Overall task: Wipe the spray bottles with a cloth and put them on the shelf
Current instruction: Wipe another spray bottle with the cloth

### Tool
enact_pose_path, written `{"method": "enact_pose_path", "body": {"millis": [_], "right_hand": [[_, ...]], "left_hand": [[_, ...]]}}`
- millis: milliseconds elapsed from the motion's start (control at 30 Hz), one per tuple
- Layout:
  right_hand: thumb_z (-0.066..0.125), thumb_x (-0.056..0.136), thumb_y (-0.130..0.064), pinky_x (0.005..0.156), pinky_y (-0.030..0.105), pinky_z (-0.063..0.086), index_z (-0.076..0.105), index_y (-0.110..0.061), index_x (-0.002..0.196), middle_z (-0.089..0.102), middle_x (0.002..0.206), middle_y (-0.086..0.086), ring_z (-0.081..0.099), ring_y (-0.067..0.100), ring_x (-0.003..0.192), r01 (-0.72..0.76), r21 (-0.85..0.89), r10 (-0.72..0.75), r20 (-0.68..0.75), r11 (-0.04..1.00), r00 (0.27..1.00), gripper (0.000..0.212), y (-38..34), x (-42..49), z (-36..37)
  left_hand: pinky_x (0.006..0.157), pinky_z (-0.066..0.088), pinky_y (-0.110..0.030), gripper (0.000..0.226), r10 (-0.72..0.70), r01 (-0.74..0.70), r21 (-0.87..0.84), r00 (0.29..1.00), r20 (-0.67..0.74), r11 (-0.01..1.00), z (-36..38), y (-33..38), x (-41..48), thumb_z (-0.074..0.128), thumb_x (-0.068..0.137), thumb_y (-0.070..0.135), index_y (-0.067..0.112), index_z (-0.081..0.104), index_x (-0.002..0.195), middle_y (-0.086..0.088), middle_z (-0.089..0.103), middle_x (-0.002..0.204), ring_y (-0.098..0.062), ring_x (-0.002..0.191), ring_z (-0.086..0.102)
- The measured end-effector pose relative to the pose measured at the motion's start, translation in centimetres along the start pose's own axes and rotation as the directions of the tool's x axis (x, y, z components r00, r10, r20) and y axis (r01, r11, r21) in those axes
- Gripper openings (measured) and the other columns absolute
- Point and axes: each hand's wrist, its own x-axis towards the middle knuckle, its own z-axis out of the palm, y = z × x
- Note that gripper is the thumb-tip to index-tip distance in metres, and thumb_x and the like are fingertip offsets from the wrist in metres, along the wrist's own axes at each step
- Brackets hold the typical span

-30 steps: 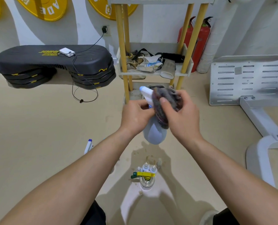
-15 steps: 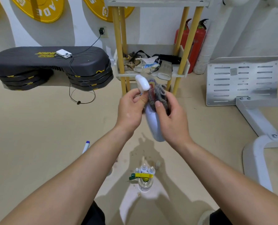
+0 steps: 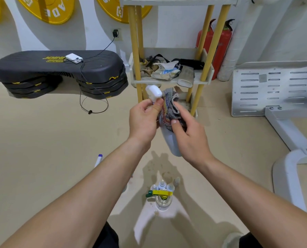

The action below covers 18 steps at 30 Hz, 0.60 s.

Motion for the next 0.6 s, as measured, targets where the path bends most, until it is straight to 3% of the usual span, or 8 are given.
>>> {"method": "enact_pose_path", "body": {"millis": [133, 233, 367, 467, 600], "right_hand": [[0.048, 0.105, -0.03, 0.111, 0.024, 0.038, 0.042, -0.025, 0.153, 0.052, 0.149, -0.009, 0.046, 0.006, 0.135, 0.022, -0.119, -0.015, 0.056, 0.993, 0.998, 0.049, 0.8, 0.0, 0.0], [0.049, 0.105, -0.034, 0.099, 0.022, 0.044, 0.043, -0.028, 0.151, 0.058, 0.139, -0.012, 0.054, 0.003, 0.123, -0.035, -0.103, 0.042, 0.072, 0.994, 0.997, 0.047, 1.3, -0.4, -0.1], [0.045, 0.107, -0.031, 0.078, 0.01, 0.046, 0.052, -0.03, 0.143, 0.065, 0.116, -0.025, 0.06, -0.012, 0.1, -0.181, 0.087, 0.173, 0.09, 0.98, 0.981, 0.036, 1.4, -0.2, -0.5], [0.04, 0.109, -0.029, 0.085, 0.019, 0.043, 0.052, -0.03, 0.142, 0.065, 0.125, -0.021, 0.059, -0.007, 0.11, -0.223, 0.15, 0.21, 0.101, 0.963, 0.972, 0.036, 1.3, 0.2, -0.2], [0.036, 0.102, -0.041, 0.106, 0.034, 0.043, 0.042, -0.03, 0.151, 0.055, 0.144, -0.012, 0.051, 0.008, 0.13, -0.091, 0.005, 0.089, 0.137, 0.996, 0.987, 0.05, 0.8, 0.9, 0.0]], "left_hand": [[0.067, 0.06, -0.037, 0.021, 0.021, -0.02, 0.016, 0.999, -0.042, 1.0, -0.4, 0.7, 0.3, 0.064, 0.099, 0.021, 0.003, 0.073, 0.096, -0.01, 0.076, 0.082, -0.019, 0.073, 0.068], [0.077, 0.06, -0.052, 0.022, 0.035, -0.033, 0.02, 0.993, -0.111, 0.999, -1.0, 1.0, 0.9, 0.068, 0.096, 0.024, 0.002, 0.073, 0.092, -0.019, 0.074, 0.086, -0.023, 0.076, 0.066], [0.067, 0.056, -0.04, 0.021, 0.015, -0.011, 0.023, 0.984, -0.179, 1.0, -1.2, 1.4, 1.2, 0.068, 0.097, 0.026, 0.009, 0.072, 0.086, -0.008, 0.068, 0.08, -0.021, 0.071, 0.061], [0.069, 0.059, -0.038, 0.021, -0.004, 0.007, 0.021, 0.988, -0.152, 1.0, -1.1, 1.4, 0.9, 0.066, 0.098, 0.028, 0.008, 0.073, 0.094, -0.013, 0.072, 0.087, -0.022, 0.076, 0.064], [0.086, 0.058, -0.054, 0.031, -0.023, 0.025, 0.013, 0.993, -0.113, 1.0, -0.6, 0.7, 0.5, 0.062, 0.1, 0.031, 0.002, 0.072, 0.104, -0.021, 0.075, 0.102, -0.027, 0.086, 0.07]]}}
